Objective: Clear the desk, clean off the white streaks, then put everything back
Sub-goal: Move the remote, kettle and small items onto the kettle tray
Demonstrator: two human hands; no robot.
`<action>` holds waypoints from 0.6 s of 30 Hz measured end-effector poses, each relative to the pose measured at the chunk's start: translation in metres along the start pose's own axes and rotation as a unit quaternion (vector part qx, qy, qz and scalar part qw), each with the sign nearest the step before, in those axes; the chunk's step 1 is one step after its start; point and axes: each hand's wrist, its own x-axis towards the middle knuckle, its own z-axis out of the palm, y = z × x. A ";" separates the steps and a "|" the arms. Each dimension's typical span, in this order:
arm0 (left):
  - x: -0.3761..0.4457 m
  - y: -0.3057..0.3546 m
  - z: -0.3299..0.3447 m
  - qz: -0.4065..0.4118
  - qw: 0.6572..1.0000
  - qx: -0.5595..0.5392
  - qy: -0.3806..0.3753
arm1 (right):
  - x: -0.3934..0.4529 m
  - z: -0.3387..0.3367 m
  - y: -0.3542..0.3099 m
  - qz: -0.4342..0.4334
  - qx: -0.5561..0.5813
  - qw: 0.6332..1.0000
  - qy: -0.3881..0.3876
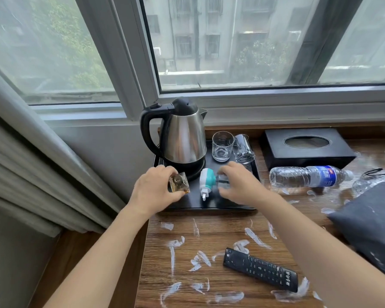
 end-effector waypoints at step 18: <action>0.019 0.008 0.030 -0.045 0.996 0.026 -0.068 | -0.029 -0.018 -0.015 0.031 -0.049 0.998 -0.015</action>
